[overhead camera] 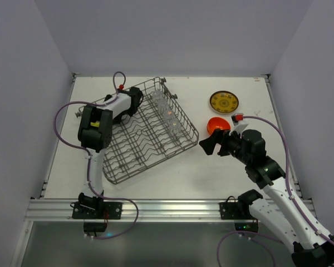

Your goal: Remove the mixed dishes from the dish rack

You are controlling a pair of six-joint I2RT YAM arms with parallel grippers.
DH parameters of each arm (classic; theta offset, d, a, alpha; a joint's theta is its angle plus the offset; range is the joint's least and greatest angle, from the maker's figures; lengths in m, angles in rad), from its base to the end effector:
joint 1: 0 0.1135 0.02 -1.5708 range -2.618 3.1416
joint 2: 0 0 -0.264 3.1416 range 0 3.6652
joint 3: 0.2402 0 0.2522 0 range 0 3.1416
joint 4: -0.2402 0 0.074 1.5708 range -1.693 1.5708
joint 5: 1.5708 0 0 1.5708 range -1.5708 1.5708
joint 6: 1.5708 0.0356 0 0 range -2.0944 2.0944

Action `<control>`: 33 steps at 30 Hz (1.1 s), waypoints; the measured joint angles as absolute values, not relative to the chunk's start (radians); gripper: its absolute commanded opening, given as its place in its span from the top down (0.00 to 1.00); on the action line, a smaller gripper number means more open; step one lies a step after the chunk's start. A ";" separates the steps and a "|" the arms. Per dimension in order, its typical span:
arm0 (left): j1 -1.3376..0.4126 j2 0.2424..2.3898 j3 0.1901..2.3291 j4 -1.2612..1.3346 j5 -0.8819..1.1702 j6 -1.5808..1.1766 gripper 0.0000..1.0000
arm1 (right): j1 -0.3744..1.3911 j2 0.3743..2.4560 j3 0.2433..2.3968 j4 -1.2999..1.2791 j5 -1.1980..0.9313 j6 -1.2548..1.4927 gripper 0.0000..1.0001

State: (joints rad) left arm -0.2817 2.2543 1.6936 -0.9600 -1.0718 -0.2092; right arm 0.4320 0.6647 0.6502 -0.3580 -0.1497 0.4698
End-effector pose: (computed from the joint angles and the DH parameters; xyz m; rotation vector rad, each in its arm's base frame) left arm 0.4224 -0.0897 0.1478 0.0529 2.4762 1.4115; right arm 0.1428 0.0717 0.2930 -0.0649 2.0114 0.7337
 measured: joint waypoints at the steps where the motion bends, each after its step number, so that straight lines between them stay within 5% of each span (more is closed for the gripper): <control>1: -0.282 2.249 1.694 -0.960 -1.072 -0.210 0.32 | 0.432 0.665 0.650 -0.358 -0.150 0.469 0.01; 12: -0.282 2.208 1.693 -0.960 -1.087 -0.209 0.43 | 0.432 0.665 0.650 -0.358 -0.150 0.469 0.01; 14: -0.282 2.208 1.692 -0.960 -1.087 -0.210 0.51 | 0.432 0.665 0.650 -0.358 -0.150 0.469 0.01; 33: -0.282 2.202 1.690 -0.964 -1.116 -0.209 0.59 | 0.432 0.665 0.650 -0.356 -0.153 0.469 0.01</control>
